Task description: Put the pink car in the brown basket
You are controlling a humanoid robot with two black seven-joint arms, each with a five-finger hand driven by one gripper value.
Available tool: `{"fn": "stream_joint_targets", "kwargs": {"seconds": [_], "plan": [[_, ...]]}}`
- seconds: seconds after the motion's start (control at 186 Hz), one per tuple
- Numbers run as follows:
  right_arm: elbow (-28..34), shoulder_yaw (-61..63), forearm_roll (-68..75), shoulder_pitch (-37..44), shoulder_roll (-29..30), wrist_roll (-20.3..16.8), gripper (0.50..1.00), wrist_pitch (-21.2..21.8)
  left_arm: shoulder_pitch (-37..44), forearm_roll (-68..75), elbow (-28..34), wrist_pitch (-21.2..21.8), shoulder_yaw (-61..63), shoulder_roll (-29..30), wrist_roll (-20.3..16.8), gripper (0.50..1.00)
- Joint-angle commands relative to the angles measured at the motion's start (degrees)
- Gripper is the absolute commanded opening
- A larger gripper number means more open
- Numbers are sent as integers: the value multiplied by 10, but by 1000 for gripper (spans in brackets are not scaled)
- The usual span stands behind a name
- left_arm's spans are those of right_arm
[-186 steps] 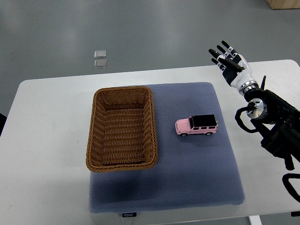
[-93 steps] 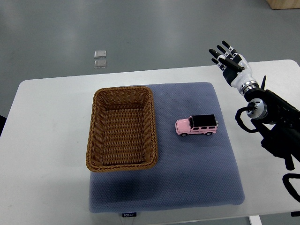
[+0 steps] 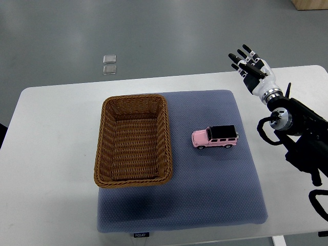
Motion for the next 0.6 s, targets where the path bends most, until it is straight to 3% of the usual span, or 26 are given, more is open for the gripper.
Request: {"fn": "stream_joint_targets", "kwargs": {"seconds": [0.0, 0.327, 0.595], "plan": [[1, -2, 0, 1, -2, -1, 909, -1, 0, 0, 0, 0, 0, 0, 0, 1000], [64, -78, -14, 12, -52, -7, 909, -29, 0, 0, 1, 0, 0, 0, 0, 1000], [166, -283, -156, 87, -178, -8, 909, -7, 0, 0, 0, 0, 0, 0, 0, 1000]]}}
